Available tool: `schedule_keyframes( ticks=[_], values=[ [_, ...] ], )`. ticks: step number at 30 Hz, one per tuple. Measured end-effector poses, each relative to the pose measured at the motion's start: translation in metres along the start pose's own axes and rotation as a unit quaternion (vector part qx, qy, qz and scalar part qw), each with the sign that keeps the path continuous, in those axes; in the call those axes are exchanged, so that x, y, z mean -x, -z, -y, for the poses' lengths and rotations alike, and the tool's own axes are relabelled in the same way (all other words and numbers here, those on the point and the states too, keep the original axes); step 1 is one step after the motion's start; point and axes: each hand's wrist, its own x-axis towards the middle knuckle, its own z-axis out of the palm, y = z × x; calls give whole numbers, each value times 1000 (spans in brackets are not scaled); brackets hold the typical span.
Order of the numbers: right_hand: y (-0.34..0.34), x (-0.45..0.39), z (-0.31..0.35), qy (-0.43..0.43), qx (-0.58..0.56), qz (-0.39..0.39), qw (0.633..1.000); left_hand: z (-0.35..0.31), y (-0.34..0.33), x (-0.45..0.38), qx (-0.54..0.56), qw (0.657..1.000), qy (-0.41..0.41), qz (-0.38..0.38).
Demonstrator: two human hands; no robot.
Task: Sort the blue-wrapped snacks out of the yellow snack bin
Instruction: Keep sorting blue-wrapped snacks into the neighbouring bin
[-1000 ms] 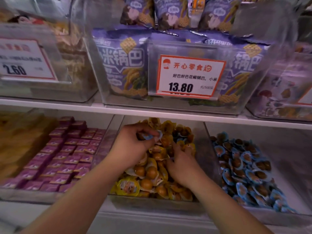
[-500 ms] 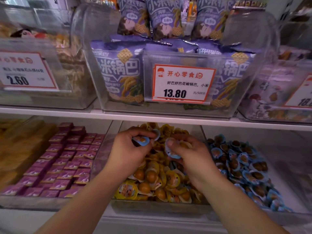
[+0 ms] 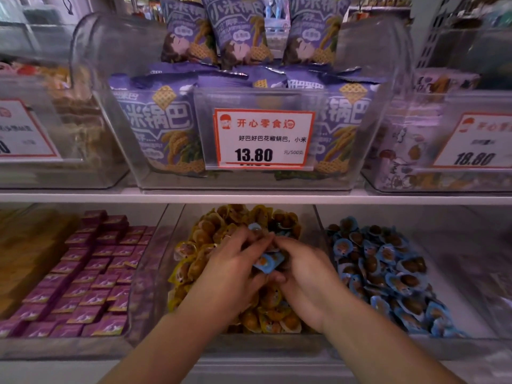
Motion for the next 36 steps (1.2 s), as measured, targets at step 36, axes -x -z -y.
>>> schedule_keyframes(
  ticks=[36],
  values=[
    [32, 58, 40, 114, -69, 42, 990, -78, -8, -13, 205, 977, -53, 2]
  ],
)
